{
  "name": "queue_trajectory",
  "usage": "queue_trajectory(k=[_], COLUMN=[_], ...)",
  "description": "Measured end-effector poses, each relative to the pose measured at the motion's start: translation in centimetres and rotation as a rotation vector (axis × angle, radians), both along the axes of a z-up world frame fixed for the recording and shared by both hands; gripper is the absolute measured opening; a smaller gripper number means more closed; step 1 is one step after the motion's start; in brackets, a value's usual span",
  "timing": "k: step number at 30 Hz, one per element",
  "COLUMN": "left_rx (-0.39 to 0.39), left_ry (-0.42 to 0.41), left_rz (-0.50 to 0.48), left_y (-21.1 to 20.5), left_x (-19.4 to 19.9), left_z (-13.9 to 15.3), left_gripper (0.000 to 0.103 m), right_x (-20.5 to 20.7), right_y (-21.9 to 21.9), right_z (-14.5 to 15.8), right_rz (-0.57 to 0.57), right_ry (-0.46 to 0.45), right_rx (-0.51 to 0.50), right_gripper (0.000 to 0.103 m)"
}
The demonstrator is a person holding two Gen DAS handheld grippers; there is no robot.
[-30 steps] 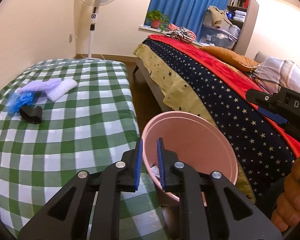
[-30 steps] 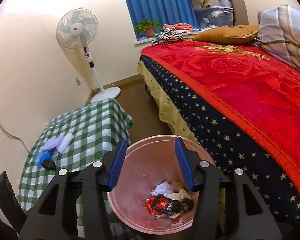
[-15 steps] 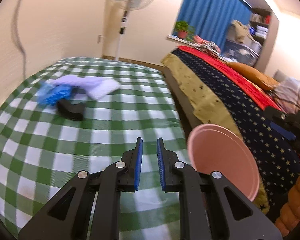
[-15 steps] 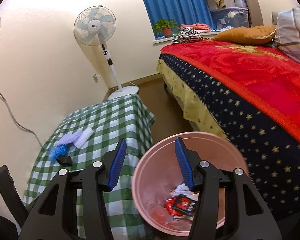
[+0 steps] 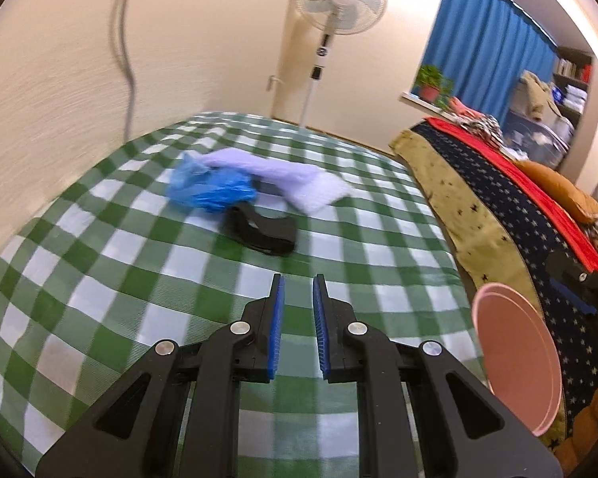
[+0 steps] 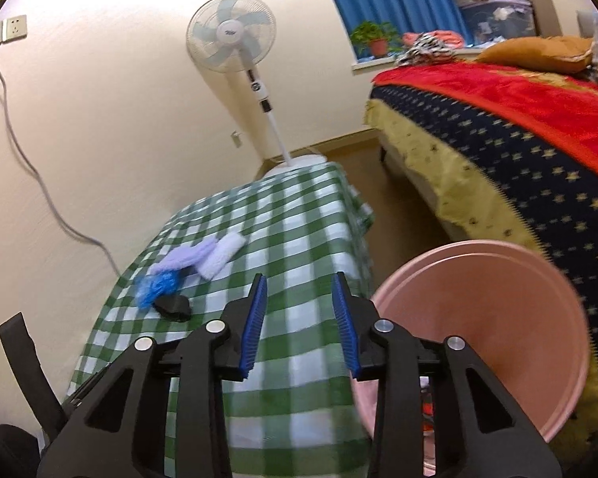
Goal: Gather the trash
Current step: 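Move both open grippers back over the table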
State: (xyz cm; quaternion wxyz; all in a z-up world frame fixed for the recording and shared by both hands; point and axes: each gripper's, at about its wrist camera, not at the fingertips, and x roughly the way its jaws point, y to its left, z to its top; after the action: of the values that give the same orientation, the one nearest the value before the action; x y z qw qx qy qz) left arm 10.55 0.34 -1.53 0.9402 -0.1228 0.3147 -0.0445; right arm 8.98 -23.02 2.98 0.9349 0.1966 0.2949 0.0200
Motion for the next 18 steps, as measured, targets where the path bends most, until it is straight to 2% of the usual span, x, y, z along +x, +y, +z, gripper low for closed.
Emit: queue_trajectory(k=[5,15,18], left_rx=[-0.011,0.035,0.072], left_ry=[0.007,-0.014,-0.019], left_rz=[0.078,0.158,0.175], left_y=[2.6,5.7,6.3], left_x=[0.8,3.3,4.4], left_z=[-0.2,0.8,0.8], left_gripper=[0.015,0.015,0.015], right_x=[2.5,7.4,8.5], right_y=[3.0,7.8,8.8], right_z=[-1.2,-2.8,-3.6], right_rz=[0.091,0.21,0.231], right_ry=[0.005,0.005,0.02], right_rx=[0.032,0.074,0.082], right_gripper=[0.03,0.03,0.031])
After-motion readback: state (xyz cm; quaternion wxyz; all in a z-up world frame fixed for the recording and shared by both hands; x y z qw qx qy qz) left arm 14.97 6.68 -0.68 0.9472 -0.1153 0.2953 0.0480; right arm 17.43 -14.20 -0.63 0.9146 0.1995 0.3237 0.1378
